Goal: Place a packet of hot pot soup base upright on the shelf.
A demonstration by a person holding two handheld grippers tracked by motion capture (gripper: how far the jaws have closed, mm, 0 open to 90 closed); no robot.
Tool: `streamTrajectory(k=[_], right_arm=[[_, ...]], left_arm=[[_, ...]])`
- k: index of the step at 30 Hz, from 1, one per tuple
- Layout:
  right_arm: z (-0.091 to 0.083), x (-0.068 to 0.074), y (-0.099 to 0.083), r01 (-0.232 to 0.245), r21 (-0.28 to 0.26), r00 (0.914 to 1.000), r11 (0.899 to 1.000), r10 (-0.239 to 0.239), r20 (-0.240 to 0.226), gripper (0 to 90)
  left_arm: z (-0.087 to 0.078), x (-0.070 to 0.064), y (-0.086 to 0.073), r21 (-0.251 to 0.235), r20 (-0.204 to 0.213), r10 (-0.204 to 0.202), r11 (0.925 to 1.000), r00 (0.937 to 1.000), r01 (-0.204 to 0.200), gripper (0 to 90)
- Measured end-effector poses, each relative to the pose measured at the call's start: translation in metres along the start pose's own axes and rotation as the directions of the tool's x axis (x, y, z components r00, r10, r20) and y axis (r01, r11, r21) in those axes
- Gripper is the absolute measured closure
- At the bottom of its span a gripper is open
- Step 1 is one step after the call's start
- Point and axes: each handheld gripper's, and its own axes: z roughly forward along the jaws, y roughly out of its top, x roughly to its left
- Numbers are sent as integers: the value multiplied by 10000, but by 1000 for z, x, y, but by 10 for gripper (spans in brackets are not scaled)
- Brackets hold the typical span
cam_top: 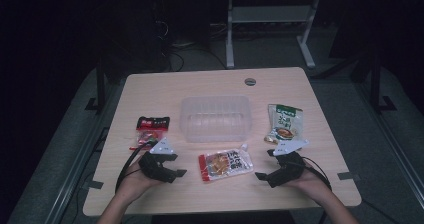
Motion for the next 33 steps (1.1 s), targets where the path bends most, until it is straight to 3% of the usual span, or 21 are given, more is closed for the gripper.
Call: streamTrajectory(k=[3, 9, 10, 14, 18, 20, 25, 29, 30, 33], right_arm=[[-1, 2, 1, 18, -8, 10000, 10000, -18, 66, 51], [-2, 3, -1, -9, 23, 10000, 10000, 8, 78, 52], [-1, 3, -2, -69, 26, 10000, 10000, 69, 59, 53], [-3, 2, -2, -162, -26, 9999, 9999, 162, 31, 54], [-2, 2, -2, -172, 10, 9999, 9999, 172, -12, 54], [-1, 2, -2, -89, 33, 10000, 10000, 89, -37, 54], [-1, 3, -2, -173, 54, 9997, 9998, 174, -147, 56], [0, 2, -3, -191, 106, 9997, 9998, 193, -146, 57], [0, 2, -3, -197, 101, 9997, 9998, 199, -150, 57], [1, 2, -3, -206, 109, 9996, 9997, 208, -177, 57]], left_arm=[[-5, 5, 0, -82, -103, -307, 9995, 9995, 306, 384], [-17, 25, 1, -166, -600, -815, 9966, 9949, 806, 519], [-20, 31, 1, -308, -734, -1059, 9941, 9917, 1039, 538], [-27, 42, 4, -453, -951, -1385, 9899, 9858, 1346, 626], [-32, 50, 5, -651, -1135, -1518, 9873, 9819, 1451, 699], [-36, 57, 5, -771, -1203, -1855, 9812, 9752, 1771, 756], [-39, 66, 6, -741, -1415, -1980, 9792, 9699, 1891, 859], [-39, 77, 7, -813, -1601, -2167, 9752, 9630, 2059, 894], [-39, 79, 8, -719, -1733, -2097, 9772, 9623, 2000, 896], [-38, 86, 10, -843, -1986, -2258, 9734, 9537, 2129, 897]])
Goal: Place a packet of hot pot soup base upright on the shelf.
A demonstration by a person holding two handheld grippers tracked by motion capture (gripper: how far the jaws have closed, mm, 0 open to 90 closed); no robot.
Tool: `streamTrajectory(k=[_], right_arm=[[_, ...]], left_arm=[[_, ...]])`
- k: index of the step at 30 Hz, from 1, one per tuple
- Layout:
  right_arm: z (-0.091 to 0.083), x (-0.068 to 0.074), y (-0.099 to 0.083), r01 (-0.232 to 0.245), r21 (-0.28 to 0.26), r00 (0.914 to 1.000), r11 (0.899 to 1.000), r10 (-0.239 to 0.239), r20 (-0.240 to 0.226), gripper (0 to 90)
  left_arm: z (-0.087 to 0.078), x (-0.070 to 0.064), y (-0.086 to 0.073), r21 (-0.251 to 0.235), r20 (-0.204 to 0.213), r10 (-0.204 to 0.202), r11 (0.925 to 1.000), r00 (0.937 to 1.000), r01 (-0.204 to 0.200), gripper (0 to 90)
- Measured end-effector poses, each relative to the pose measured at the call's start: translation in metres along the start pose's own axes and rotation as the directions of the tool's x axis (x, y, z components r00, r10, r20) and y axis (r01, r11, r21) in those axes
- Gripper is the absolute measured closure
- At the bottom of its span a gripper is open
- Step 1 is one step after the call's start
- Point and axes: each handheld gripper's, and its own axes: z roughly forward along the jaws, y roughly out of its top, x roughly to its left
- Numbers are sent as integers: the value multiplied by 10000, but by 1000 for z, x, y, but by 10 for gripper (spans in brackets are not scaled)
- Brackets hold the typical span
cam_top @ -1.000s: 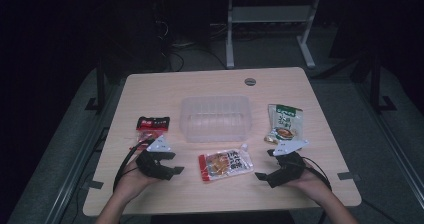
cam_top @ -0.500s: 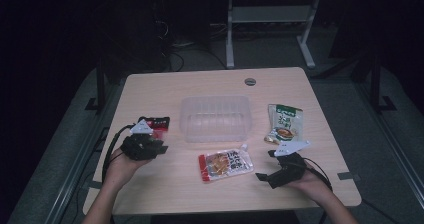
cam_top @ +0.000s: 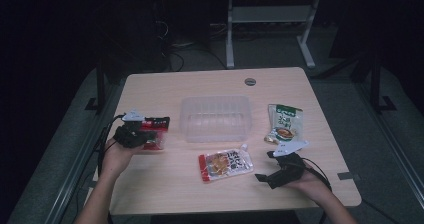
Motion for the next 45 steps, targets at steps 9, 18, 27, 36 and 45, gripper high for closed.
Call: streamTrajectory(k=[9, 18, 27, 36, 45], right_arm=[[3, 1, -1, -4, 86, 10000, 10000, 5, -44, 62], [2, -2, -1, 15, 75, 10000, 10000, -15, 11, 62], [-1, -2, -2, 16, 28, 10000, 10000, -16, 56, 62], [-2, -1, -1, 102, 31, 9999, 9999, -102, 46, 62], [-2, 1, 0, 101, 56, 9999, 9999, -101, 5, 62]], left_arm=[[14, 26, 6, -116, -620, -466, 9989, 9970, 459, 898], [39, 42, 3, 348, -1049, -603, 9973, 9927, 643, 899], [51, 47, -1, 698, -1130, -640, 9949, 9915, 721, 898], [46, 44, -6, 906, -875, -554, 9939, 9946, 633, 899], [34, 35, -18, 1053, -354, -755, 9913, 9965, 789, 899]])
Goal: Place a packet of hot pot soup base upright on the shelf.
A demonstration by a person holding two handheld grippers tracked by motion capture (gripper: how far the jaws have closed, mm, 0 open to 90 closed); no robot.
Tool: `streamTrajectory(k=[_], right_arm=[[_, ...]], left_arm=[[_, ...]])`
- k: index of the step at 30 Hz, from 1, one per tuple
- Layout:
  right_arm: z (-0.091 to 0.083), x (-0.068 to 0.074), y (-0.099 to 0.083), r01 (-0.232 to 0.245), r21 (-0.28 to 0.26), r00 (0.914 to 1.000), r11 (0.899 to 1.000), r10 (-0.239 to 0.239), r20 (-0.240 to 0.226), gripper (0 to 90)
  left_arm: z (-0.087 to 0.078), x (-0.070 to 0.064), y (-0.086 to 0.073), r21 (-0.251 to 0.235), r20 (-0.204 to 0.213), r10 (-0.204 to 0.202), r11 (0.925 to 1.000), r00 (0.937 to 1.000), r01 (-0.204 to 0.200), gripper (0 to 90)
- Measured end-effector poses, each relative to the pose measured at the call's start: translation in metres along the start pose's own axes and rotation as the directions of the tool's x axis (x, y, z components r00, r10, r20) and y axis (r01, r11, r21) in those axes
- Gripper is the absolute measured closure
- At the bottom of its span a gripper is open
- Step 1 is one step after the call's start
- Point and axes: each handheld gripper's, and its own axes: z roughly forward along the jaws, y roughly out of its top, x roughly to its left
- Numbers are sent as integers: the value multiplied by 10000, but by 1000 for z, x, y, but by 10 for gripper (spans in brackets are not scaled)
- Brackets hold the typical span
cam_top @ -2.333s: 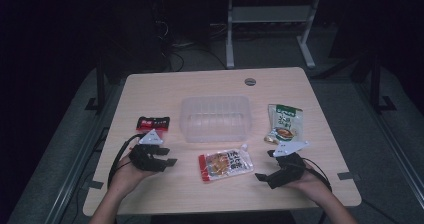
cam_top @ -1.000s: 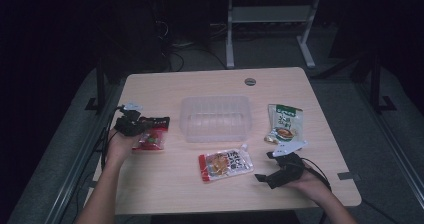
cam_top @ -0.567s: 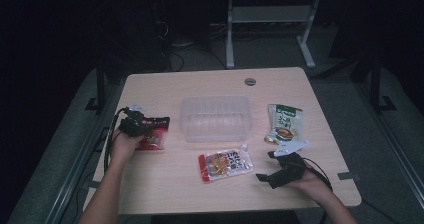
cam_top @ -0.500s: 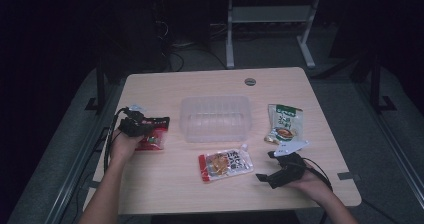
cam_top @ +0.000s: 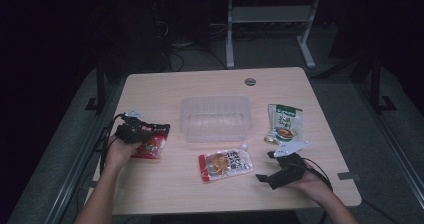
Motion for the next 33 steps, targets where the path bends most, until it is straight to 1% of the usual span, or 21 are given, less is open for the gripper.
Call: streamTrajectory(k=[1, 2, 6, 9, 10, 11, 13, 14, 15, 16, 19, 21, 22, 23, 24, 26, 27, 28, 29, 31, 33], right_arm=[[0, -1, 0, 97, -32, 10000, 9999, -96, 1, 62], [1, 0, 0, 95, -31, 10000, 10000, -95, 3, 62], [1, 0, 1, 118, -36, 9999, 9999, -118, -1, 62], [1, 0, 1, 137, -8, 9999, 9999, -137, 1, 62], [1, 0, 1, 141, -2, 9999, 9999, -141, 4, 62], [1, 1, 1, 128, 4, 9999, 9999, -128, 11, 62], [1, 1, 1, 143, -1, 9999, 9999, -143, 20, 62], [1, 1, 2, 123, -2, 9999, 9999, -123, 20, 62], [1, 1, 2, 123, -2, 9999, 9999, -123, 20, 62], [1, 1, 2, 232, -27, 9997, 9997, -232, 35, 62], [1, 2, 2, 258, 20, 9996, 9997, -258, 71, 62], [1, 2, 2, 275, 30, 9996, 9996, -275, 63, 62], [1, 3, 3, 249, 42, 9997, 9997, -249, 57, 62], [1, 3, 3, 249, 42, 9997, 9997, -249, 57, 62], [1, 3, 3, 291, 40, 9996, 9996, -292, 62, 63], [1, 3, 3, 330, 53, 9994, 9994, -330, 72, 62], [1, 3, 3, 330, 53, 9994, 9994, -330, 72, 62], [2, 3, 3, 359, 56, 9993, 9993, -359, 75, 62], [2, 3, 3, 359, 56, 9993, 9993, -359, 75, 62], [2, 3, 3, 374, 88, 9993, 9993, -374, 89, 63], [2, 3, 3, 362, 106, 9993, 9993, -363, 85, 62]], left_arm=[[-2, -1, -1, 60, 55, 18, 10000, 10000, -19, 899], [-4, -4, -5, 93, 145, 12, 10000, 9999, -13, 899], [-9, -7, -12, 91, 321, -19, 10000, 9995, 16, 899], [-14, -11, -19, 152, 434, 48, 9999, 9990, -55, 899], [-17, -14, -24, 123, 572, 11, 9999, 9984, -18, 899], [-17, -14, -24, 123, 572, 11, 9999, 9984, -18, 899], [-20, -18, -28, 129, 674, 86, 9999, 9977, -95, 899], [-23, -24, -33, 192, 728, 175, 9996, 9972, -189, 899], [-23, -24, -33, 192, 728, 175, 9996, 9972, -189, 899], [-25, -26, -35, 204, 782, 236, 9995, 9967, -253, 899], [-30, -33, -40, 300, 794, 424, 9985, 9959, -449, 899], [-33, -34, -42, 241, 853, 493, 9984, 9951, -515, 899], [-38, -33, -40, 55, 794, 606, 9981, 9950, -612, 899], [-38, -33, -40, 55, 794, 606, 9981, 9950, -612, 899], [-41, -33, -38, -130, 742, 533, 9985, 9958, -524, 899], [-48, -28, -37, -400, 437, 544, 9978, 9976, -526, 899], [-50, -25, -37, -580, 320, 353, 9978, 9989, -334, 899], [-54, -16, -38, -662, 17, 213, 9976, 9998, -211, 899], [-54, -16, -38, -662, 17, 213, 9976, 9998, -211, 899], [-56, -7, -41, -743, -199, -16, 9972, 9998, 1, 899], [-56, 3, -44, -629, -479, -156, 9979, 9987, 126, 899]])
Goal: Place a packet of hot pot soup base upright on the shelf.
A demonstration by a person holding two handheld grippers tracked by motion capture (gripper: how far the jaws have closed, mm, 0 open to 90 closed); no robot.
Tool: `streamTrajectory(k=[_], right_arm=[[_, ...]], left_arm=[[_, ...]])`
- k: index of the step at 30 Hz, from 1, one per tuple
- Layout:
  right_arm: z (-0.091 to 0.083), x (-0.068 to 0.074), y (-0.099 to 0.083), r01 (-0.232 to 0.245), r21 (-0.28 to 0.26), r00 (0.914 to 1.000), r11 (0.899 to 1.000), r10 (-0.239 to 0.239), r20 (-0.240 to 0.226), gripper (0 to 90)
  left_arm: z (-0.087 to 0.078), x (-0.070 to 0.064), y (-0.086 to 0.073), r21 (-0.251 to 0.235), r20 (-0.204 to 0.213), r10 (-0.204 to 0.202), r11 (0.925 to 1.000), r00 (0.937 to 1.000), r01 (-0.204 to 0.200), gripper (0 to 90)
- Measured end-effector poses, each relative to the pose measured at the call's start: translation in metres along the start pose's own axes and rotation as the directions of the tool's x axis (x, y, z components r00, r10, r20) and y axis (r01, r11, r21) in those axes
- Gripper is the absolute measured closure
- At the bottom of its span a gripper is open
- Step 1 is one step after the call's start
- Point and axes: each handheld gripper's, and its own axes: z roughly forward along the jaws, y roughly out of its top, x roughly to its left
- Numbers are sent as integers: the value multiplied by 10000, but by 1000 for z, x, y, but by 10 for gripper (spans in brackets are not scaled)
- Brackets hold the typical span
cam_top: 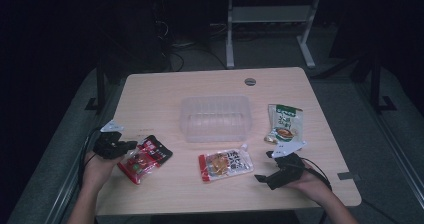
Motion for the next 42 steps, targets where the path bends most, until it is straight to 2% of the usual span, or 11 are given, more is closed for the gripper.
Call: streamTrajectory(k=[3, 5, 10, 16, 24, 30, 35, 36, 40, 41, 42], right_arm=[[0, 1, 0, 9, 23, 10000, 10000, -9, -8, 63], [0, 1, 0, 19, 28, 10000, 10000, -19, -7, 63], [0, 0, 0, 24, 18, 10000, 10000, -24, 24, 63], [-1, 0, 0, 37, -12, 10000, 10000, -37, 8, 63], [-2, 0, 0, 30, -12, 10000, 10000, -30, 9, 63], [-2, 0, 0, 45, 6, 10000, 10000, -45, 1, 63], [-1, 0, 0, 39, 26, 10000, 10000, -39, 3, 63], [-1, 0, 0, 58, 22, 10000, 10000, -58, 6, 63], [-1, 0, 0, 45, 20, 10000, 10000, -45, 7, 63], [-2, 0, 0, 46, 17, 10000, 10000, -46, 4, 63], [-2, 0, 0, 46, 17, 10000, 10000, -46, 4, 63]], left_arm=[[3, 12, -5, 288, -388, -58, 9996, 9992, 69, 899], [6, 16, -9, 360, -435, -261, 9990, 9987, 277, 899], [12, 19, -14, 732, -182, -336, 9967, 9993, 349, 899], [19, 11, -13, 882, 239, -313, 9957, 9992, 291, 899], [26, -5, -8, 967, 839, 51, 9952, 9965, -133, 899], [32, -19, -4, 1047, 1339, 397, 9930, 9902, -540, 899], [37, -33, 1, 1063, 1670, 806, 9894, 9827, -992, 899], [39, -38, 3, 1089, 1732, 1006, 9867, 9797, -1206, 899], [35, -41, 6, 896, 1687, 1084, 9881, 9797, -1248, 899], [26, -39, 6, 721, 1531, 1123, 9896, 9818, -1244, 899], [26, -39, 6, 721, 1531, 1123, 9896, 9818, -1244, 899]])
